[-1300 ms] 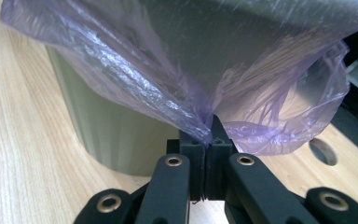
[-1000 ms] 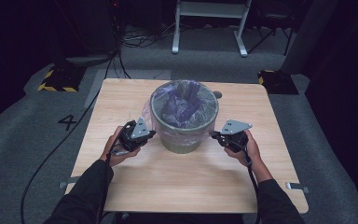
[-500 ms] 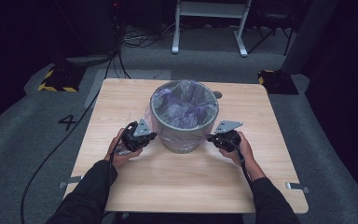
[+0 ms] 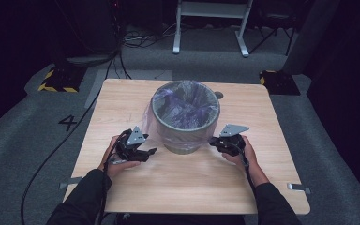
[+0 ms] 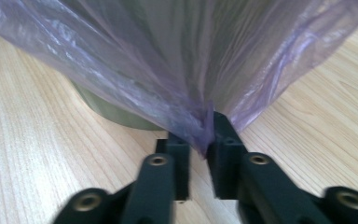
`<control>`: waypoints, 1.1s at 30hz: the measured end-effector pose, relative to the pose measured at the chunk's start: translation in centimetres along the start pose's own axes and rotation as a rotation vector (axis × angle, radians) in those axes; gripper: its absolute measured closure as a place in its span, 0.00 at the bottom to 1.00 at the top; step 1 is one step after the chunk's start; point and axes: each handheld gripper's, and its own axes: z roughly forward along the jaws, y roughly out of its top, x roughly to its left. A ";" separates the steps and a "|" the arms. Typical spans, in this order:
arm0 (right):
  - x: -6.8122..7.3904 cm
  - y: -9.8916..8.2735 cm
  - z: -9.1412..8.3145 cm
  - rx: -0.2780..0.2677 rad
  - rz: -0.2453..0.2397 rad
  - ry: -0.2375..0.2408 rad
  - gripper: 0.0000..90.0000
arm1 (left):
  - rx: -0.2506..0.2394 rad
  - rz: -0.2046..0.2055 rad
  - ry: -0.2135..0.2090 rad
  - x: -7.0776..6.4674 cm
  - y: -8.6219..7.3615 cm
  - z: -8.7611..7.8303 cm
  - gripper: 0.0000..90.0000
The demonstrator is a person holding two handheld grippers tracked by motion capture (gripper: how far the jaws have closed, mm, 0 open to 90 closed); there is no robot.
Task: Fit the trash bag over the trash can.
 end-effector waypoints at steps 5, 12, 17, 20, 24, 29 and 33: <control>-0.5 -1.0 -0.8 -0.020 0.047 -0.011 0.68 | -0.074 -0.059 -0.006 -0.6 -0.6 -2.2 0.23; -0.8 -1.5 -2.2 -0.041 0.069 -0.007 0.50 | -0.115 -0.067 -0.008 -0.7 -0.8 -3.5 0.20; -0.2 -0.9 -3.2 -0.079 0.040 -0.048 0.39 | -0.052 -0.046 0.027 0.0 -0.5 -2.8 0.19; 0.4 -0.6 -3.8 -0.108 0.018 -0.050 0.38 | -0.014 -0.066 0.004 0.7 -1.5 -2.7 0.17; 0.9 -0.4 -4.5 -0.150 0.020 -0.014 0.37 | -0.010 -0.119 -0.013 1.9 -3.3 -2.7 0.17; 0.8 -0.1 -5.3 -0.166 0.021 -0.028 0.36 | 0.029 -0.167 -0.028 2.4 -4.2 -2.6 0.17; 0.3 -0.1 -5.8 -0.171 0.043 -0.033 0.32 | 0.072 -0.127 -0.017 1.7 -4.9 -2.2 0.17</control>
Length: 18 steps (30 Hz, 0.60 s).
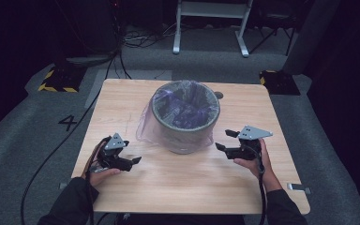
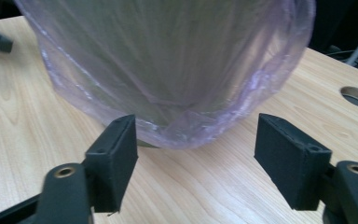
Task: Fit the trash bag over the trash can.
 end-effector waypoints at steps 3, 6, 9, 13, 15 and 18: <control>-0.3 0.2 -0.6 -0.028 0.032 0.013 0.28 | 0.044 0.008 0.013 -0.6 -0.5 0.6 0.18; -0.3 0.8 -1.2 -0.043 0.029 -0.029 0.26 | 0.059 0.022 -0.007 -1.4 -0.7 1.0 0.18; -0.4 1.4 -1.7 -0.061 0.025 -0.039 0.25 | 0.062 0.034 -0.014 -2.1 -0.7 1.0 0.18; -0.4 2.3 -2.2 -0.083 0.006 -0.064 0.24 | 0.066 0.021 -0.019 -2.6 -0.8 1.3 0.18; -0.4 2.8 -2.3 -0.092 0.006 -0.071 0.23 | 0.075 0.032 -0.020 -2.8 -0.8 1.5 0.18; -0.3 3.8 -2.6 -0.102 -0.011 -0.092 0.23 | 0.076 0.034 -0.027 -3.0 -0.9 1.6 0.18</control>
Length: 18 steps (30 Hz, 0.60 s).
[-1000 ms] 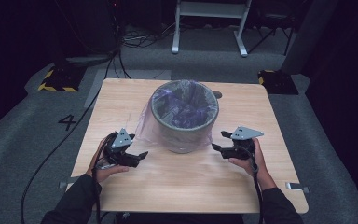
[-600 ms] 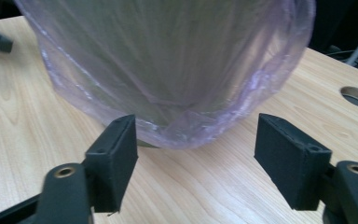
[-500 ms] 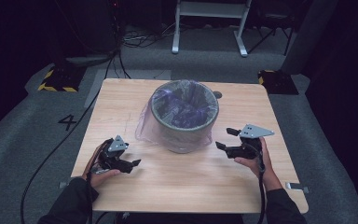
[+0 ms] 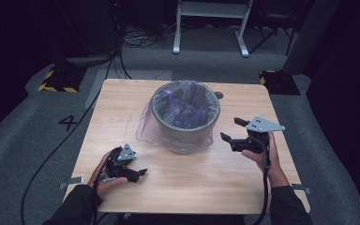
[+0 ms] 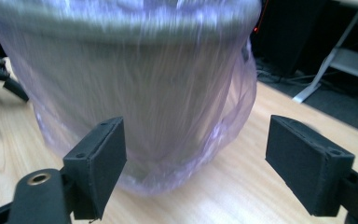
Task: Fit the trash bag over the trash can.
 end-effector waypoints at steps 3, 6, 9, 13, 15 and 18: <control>0.2 1.0 -0.3 -0.009 -0.014 -0.005 0.23 | 0.012 -0.003 0.005 -0.2 0.1 0.1 0.17; 0.3 1.9 -0.5 -0.011 -0.027 -0.012 0.23 | 0.007 -0.010 0.013 -0.3 0.0 0.1 0.17; 0.5 2.7 -0.7 -0.003 -0.055 -0.014 0.24 | 0.000 -0.014 0.007 -0.2 -0.2 0.0 0.17; 0.8 3.7 -0.8 -0.004 -0.081 -0.011 0.23 | -0.019 -0.023 0.006 -0.3 -0.5 0.0 0.17; 1.0 4.2 -0.9 -0.005 -0.091 -0.011 0.23 | -0.023 -0.023 0.005 -0.3 -0.6 0.0 0.17; 1.1 4.9 -1.2 -0.011 -0.103 -0.014 0.22 | -0.022 -0.022 0.003 -0.3 -0.6 0.0 0.17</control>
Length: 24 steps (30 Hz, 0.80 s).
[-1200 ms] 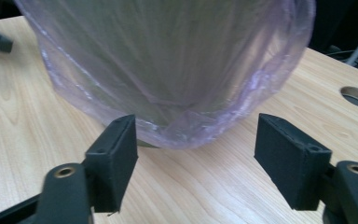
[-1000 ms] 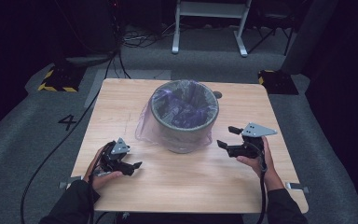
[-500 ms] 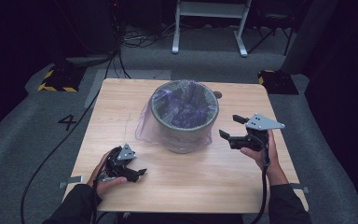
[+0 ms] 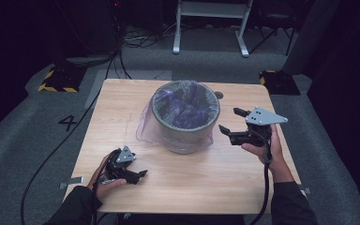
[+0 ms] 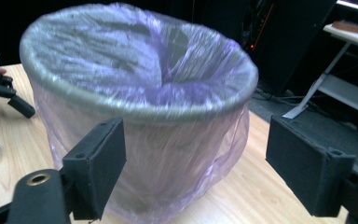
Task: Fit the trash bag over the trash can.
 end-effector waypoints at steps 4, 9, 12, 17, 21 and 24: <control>-0.2 0.7 0.0 -0.004 0.003 -0.012 0.22 | 0.000 0.000 -0.002 0.0 0.0 0.0 0.17; -0.4 1.5 -0.4 -0.012 0.003 -0.008 0.23 | 0.000 0.008 -0.014 0.1 -0.1 0.0 0.17; -0.5 1.9 -0.6 -0.011 0.003 -0.010 0.22 | 0.000 0.009 -0.015 0.1 -0.1 0.0 0.17; -0.8 2.4 -0.5 -0.010 0.006 -0.012 0.22 | 0.000 0.008 -0.017 0.2 -0.1 0.0 0.17; -0.7 2.9 -0.3 -0.021 -0.002 -0.017 0.22 | 0.000 0.009 -0.018 0.2 -0.1 0.0 0.17; -0.8 3.5 -0.1 -0.021 -0.006 -0.019 0.22 | -0.001 0.009 -0.018 0.2 -0.1 0.0 0.17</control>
